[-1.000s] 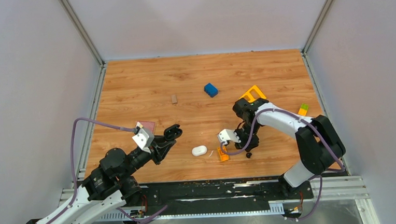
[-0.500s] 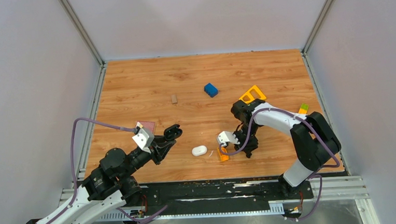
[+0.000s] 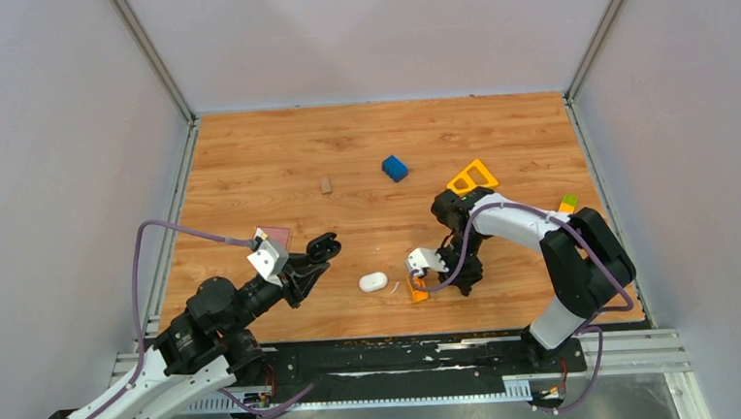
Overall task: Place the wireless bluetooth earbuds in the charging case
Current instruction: Pick up the earbud from the center of the board.
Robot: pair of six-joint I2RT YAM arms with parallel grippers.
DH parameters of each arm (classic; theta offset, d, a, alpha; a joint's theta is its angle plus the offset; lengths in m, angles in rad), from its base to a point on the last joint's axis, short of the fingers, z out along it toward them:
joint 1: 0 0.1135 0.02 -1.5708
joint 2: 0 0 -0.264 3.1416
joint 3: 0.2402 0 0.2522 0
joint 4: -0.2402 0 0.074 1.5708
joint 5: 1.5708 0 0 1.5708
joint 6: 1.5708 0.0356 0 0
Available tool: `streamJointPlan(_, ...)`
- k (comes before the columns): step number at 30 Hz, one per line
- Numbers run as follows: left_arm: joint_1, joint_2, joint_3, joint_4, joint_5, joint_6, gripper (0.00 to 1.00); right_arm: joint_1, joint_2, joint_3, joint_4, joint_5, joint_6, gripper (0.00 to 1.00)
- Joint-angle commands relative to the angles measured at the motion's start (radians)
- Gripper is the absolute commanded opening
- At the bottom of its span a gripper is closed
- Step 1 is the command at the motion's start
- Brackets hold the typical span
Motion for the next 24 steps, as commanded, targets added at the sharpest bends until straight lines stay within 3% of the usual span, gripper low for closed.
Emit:
streamJointPlan(1, -0.005, 0.003, 0.007, 0.021, -0.001, -0.005, 0.01, 0.008, -0.001, -0.016, 0.001, -0.029, -0.02, 0.32)
streamJointPlan(24, -0.005, 0.006, 0.006, 0.024, 0.002, -0.01, 0.01, 0.007, -0.042, -0.017, -0.022, -0.014, 0.007, 0.25)
